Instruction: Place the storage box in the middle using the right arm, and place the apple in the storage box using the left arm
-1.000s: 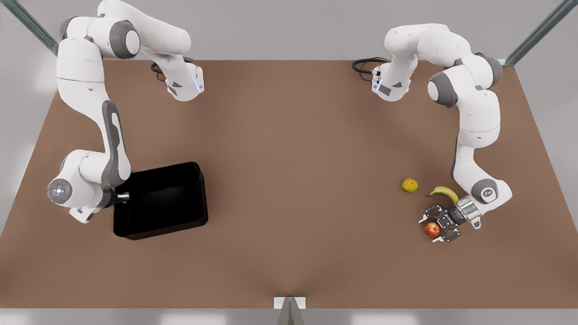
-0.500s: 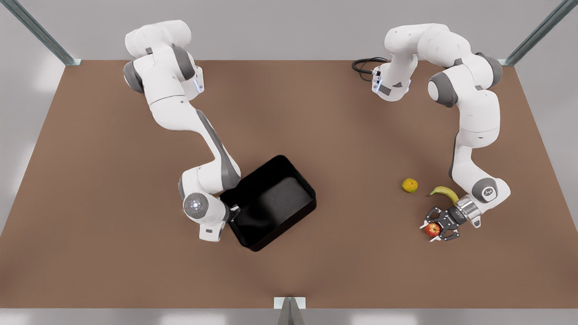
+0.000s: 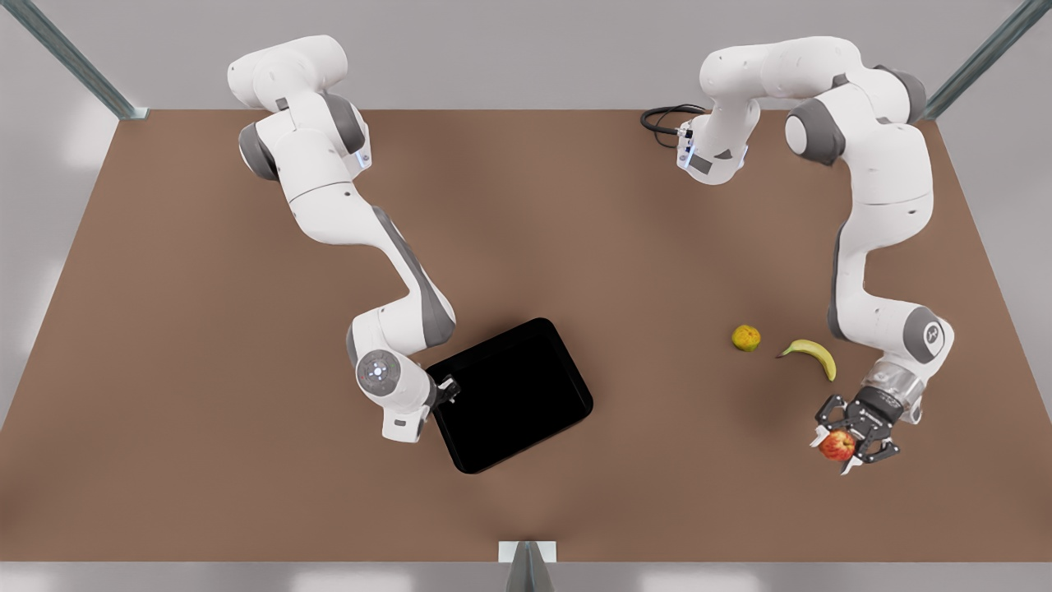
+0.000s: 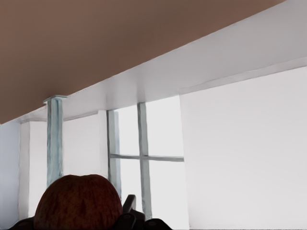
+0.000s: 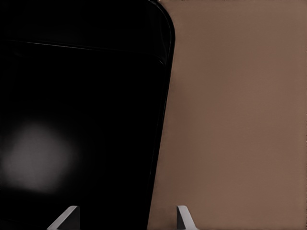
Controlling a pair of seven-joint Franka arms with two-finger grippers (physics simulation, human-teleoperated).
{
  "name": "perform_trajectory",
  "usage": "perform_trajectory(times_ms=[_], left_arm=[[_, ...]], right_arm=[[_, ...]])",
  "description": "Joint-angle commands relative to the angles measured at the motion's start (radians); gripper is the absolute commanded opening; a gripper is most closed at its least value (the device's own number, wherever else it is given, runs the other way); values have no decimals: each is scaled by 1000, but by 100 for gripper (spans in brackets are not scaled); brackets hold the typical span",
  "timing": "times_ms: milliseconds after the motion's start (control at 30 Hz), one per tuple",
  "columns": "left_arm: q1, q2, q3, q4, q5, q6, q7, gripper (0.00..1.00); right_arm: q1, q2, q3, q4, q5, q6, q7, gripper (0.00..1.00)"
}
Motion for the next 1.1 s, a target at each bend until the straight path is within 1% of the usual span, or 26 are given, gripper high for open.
perform_trajectory(times_ms=[0, 67, 100, 133, 167, 200, 233, 267, 300, 333, 367, 400, 433, 533, 567, 667, 700, 767, 900, 967, 1067], left_arm=[[0, -5, -5, 1, 672, -30, -26, 27], [-42, -15, -22, 2, 723, -14, -57, 27], [-65, -17, -22, 10, 728, -11, -86, 27], [-94, -23, -21, 12, 735, -11, -92, 27], [-128, -23, -21, 32, 787, -7, -126, 28], [-160, -25, -21, 47, 790, -7, -187, 28], [-194, -41, -21, 47, 809, -7, -221, 28], [-232, -52, -21, 53, 810, -1, -258, 28], [-284, -64, -21, 53, 820, 19, -293, 28], [-332, -75, -21, 53, 847, 65, -359, 26], [-369, -80, -21, 58, 856, 81, -382, 21], [-407, -81, -19, 58, 863, 114, -434, 21], [-445, -83, -19, 59, 863, 145, -491, 21], [-549, -86, -19, 59, 864, 254, -624, 21], [-603, -86, -19, 61, 864, 321, -700, 21], [-689, -41, -21, 130, 876, 439, -907, 21], [-707, -34, -22, 131, 878, 490, -953, 21], [-737, 46, -21, 245, 892, 553, -1093, 21], [-801, 54, -21, 266, 887, 636, -1194, 21], [-820, 55, -21, 288, 892, 636, -1217, 100], [-867, 57, -21, 303, 892, 716, -1274, 100]], right_arm=[[0, -1, 0, 0, 0, -2, 0, 100], [0, -8, 0, 15, 0, -29, 2, 100], [-3, -27, -6, 23, -2, -96, 2, 100], [-11, -44, -12, 90, -3, -207, 0, 100], [-43, -99, -41, 144, -5, -357, 0, 100], [-109, -215, -52, 140, -14, -494, -8, 100], [-182, -300, -51, 123, -38, -604, -11, 100], [-256, -383, -51, 103, -115, -693, -57, 100], [-330, -484, -51, 5, -167, -718, -78, 100], [-408, -548, -48, -77, -175, -729, -77, 100], [-443, -576, -49, -130, -189, -733, -68, 100], [-466, -628, -48, -196, -201, -729, -64, 100], [-466, -644, -48, -213, -204, -729, -66, 100], [-466, -641, -46, -215, -204, -729, -66, 100], [-466, -636, -46, -215, -204, -729, -68, 100], [-465, -633, -46, -215, -202, -729, -68, 100], [-465, -633, -46, -215, -202, -729, -68, 100], [-465, -631, -44, -215, -202, -729, -68, 100], [-465, -630, -44, -215, -201, -729, -69, 100], [-465, -628, -44, -215, -199, -727, -69, 100], [-465, -624, -43, -215, -199, -726, -69, 100]])
